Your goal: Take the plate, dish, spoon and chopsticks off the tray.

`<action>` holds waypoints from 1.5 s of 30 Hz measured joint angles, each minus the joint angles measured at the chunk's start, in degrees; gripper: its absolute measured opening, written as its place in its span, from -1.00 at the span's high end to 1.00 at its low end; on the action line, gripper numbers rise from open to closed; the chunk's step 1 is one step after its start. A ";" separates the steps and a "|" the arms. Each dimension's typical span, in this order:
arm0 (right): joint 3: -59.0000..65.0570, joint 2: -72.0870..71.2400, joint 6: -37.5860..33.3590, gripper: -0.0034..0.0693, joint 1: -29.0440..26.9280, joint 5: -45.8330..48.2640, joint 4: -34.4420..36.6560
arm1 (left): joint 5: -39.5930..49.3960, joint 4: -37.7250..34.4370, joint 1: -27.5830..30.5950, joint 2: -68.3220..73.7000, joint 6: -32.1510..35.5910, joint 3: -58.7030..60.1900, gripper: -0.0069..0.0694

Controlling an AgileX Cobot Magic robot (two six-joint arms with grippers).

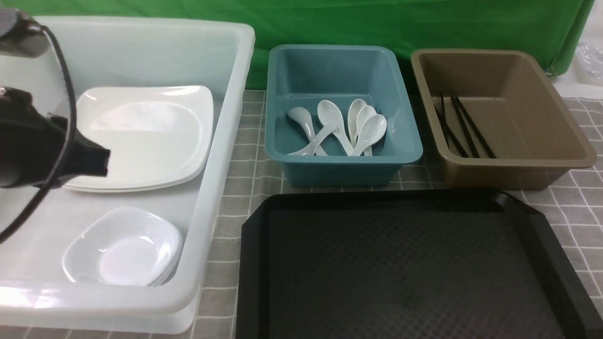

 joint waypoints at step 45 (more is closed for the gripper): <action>94.21 -81.28 18.63 0.36 0.00 -61.26 -16.68 | -11.50 -23.08 -0.39 -49.06 8.97 23.95 0.81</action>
